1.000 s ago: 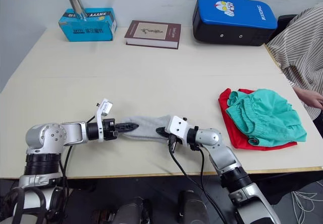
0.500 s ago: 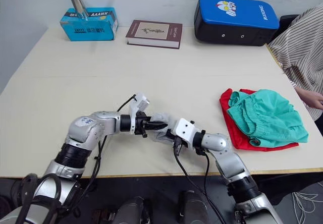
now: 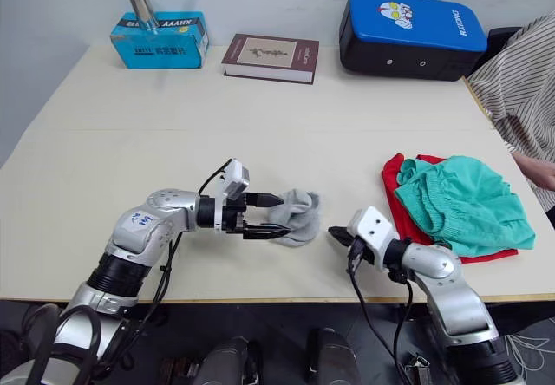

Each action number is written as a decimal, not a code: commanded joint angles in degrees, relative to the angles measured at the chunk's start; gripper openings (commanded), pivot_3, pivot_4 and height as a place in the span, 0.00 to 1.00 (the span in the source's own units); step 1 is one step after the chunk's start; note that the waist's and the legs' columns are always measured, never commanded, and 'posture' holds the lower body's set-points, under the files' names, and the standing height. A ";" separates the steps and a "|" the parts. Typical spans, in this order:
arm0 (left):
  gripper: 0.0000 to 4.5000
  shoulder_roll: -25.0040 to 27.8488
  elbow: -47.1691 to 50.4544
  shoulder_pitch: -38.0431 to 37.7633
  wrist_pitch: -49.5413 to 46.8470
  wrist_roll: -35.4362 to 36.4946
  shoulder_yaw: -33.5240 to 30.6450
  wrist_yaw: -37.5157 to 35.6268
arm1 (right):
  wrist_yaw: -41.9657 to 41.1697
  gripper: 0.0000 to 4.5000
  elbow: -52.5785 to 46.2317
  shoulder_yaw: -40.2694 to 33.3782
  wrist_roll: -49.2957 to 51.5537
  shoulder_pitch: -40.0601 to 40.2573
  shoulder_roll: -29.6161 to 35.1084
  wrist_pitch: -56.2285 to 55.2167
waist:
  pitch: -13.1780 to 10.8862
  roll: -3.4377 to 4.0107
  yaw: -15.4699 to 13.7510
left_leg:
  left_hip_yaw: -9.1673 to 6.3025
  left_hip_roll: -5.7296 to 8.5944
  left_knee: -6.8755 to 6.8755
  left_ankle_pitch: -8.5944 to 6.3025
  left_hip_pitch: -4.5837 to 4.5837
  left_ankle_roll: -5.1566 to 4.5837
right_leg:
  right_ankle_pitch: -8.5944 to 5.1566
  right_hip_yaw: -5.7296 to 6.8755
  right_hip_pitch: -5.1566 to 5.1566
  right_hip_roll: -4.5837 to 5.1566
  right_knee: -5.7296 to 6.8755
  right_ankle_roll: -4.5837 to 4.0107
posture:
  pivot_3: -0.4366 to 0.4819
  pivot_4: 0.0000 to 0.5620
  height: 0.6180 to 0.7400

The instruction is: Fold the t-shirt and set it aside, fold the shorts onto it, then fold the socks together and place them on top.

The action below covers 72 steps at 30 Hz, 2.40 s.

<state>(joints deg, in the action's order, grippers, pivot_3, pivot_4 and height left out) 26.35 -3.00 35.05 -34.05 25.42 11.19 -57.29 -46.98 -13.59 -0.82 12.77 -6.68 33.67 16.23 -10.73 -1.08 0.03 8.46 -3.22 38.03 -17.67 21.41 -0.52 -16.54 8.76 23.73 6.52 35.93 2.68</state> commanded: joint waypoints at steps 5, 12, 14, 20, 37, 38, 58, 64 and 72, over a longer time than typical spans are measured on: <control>0.71 -1.96 -3.49 0.89 11.11 -3.32 -3.94 2.10 | -1.21 0.00 -5.54 -4.01 11.23 -8.74 -0.41 6.87 | -0.01 0.01 0.10 | -0.01 -0.01 0.00 -0.01 0.00 -0.02 | 0.00 0.03 0.00 0.00 0.01 0.00 | 0.48 0.27 1.00; 0.20 -4.92 -8.71 -0.86 21.66 -12.78 0.91 4.64 | 1.25 0.00 -1.28 5.20 7.71 -15.66 -7.27 5.62 | -0.01 0.01 0.09 | -0.02 -0.01 0.00 -0.03 0.06 -0.05 | 0.00 0.12 0.01 0.00 -0.02 0.00 | 0.48 0.27 1.00; 0.05 -6.48 -8.89 -2.09 22.22 -12.95 1.06 5.54 | 2.28 0.00 1.84 7.28 5.55 -15.75 -9.70 2.55 | -0.01 0.01 0.03 | 0.00 0.02 0.02 -0.03 0.10 -0.06 | 0.00 0.13 0.02 0.00 -0.04 0.00 | 0.48 0.27 1.00; 0.00 -8.91 -10.07 -4.65 22.75 -16.86 1.56 10.60 | 3.33 0.00 11.53 13.51 -3.19 -15.99 -11.90 -5.19 | -0.01 0.01 0.17 | 0.02 0.11 0.08 -0.05 0.16 -0.18 | 0.03 0.12 0.02 0.03 -0.04 0.05 | 0.48 0.27 1.00; 0.00 -9.57 -14.32 -5.19 26.29 -17.87 1.48 9.70 | 8.57 0.00 14.35 -1.50 9.01 -11.67 -14.03 -0.40 | 0.02 0.01 0.16 | -0.05 0.05 0.06 -0.04 -0.16 -0.20 | 0.05 0.11 -0.23 0.12 0.03 0.06 | 0.48 0.27 1.00; 0.00 -9.76 -13.97 -5.12 26.79 -17.61 1.30 9.42 | 8.88 0.00 12.41 -2.70 10.96 -11.65 -13.96 1.75 | 0.01 0.02 0.15 | -0.05 0.05 0.06 -0.04 -0.12 -0.21 | 0.05 0.11 -0.19 0.13 0.03 0.05 | 0.48 0.27 1.00; 0.00 -9.16 -15.25 -2.79 29.67 -20.28 1.65 7.34 | 36.81 0.98 22.01 -19.64 62.86 -22.71 -4.08 76.27 | -0.02 0.09 0.17 | -0.06 0.01 0.03 -0.24 0.13 -0.56 | 0.07 0.18 0.01 0.14 -0.05 0.00 | 0.48 0.27 1.00; 0.00 -8.37 -14.29 -4.14 29.38 -20.67 1.66 7.14 | 56.34 0.98 25.69 -23.03 69.22 -23.71 -17.37 74.24 | 0.01 0.07 0.95 | -0.05 -0.06 0.01 -0.22 0.11 -0.51 | 0.07 0.17 0.00 0.07 -0.04 0.00 | 0.48 0.27 1.00; 0.00 -8.44 -14.24 -5.05 28.89 -20.51 0.77 8.21 | 70.54 0.94 26.31 -20.23 80.37 -24.38 -24.73 67.68 | 0.04 0.10 1.78 | -0.05 -0.13 -0.03 -0.20 0.07 -0.48 | 0.07 0.14 -0.01 0.02 -0.01 0.00 | 0.48 0.27 1.00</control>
<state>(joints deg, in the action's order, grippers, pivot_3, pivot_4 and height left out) 17.92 -17.48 31.05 -4.56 5.52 11.24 -49.26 20.93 11.73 -23.14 91.04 -31.66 9.67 84.40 -10.68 -0.98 1.81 8.41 -3.36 38.00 -17.87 21.49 -1.00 -16.47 8.90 23.72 6.54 35.92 2.68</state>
